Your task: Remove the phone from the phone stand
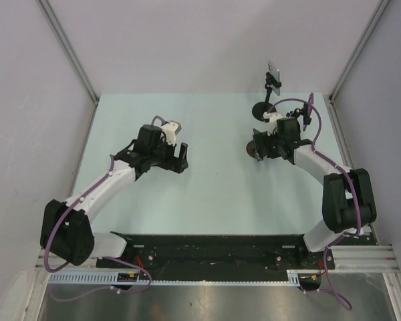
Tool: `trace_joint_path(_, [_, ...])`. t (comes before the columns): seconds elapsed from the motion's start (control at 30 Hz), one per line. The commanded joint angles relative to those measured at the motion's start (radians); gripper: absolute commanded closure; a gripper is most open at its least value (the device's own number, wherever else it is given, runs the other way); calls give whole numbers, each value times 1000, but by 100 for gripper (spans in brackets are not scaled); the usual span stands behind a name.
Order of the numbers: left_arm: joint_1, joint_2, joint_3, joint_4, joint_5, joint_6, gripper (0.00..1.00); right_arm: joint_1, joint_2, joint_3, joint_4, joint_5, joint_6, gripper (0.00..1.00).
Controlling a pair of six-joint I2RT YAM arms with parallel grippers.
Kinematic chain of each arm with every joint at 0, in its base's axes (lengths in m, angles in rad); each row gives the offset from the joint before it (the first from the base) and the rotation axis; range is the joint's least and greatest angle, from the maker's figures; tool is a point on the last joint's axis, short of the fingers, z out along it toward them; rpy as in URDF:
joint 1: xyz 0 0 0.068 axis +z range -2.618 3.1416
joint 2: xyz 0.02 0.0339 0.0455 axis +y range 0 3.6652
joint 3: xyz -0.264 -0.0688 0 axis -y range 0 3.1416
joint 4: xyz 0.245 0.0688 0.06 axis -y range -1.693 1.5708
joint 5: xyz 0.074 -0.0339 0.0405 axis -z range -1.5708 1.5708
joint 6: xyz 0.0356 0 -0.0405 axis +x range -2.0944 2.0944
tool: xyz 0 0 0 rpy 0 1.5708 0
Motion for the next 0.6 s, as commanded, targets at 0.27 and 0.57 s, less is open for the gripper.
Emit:
trace_joint_path(0.27, [3, -43, -56, 149, -19, 45, 6, 7, 179, 147, 49, 59, -182, 0])
trace_joint_path(0.57, [1, -44, -59, 157, -12, 40, 6, 58, 224, 177, 8, 28, -191, 4])
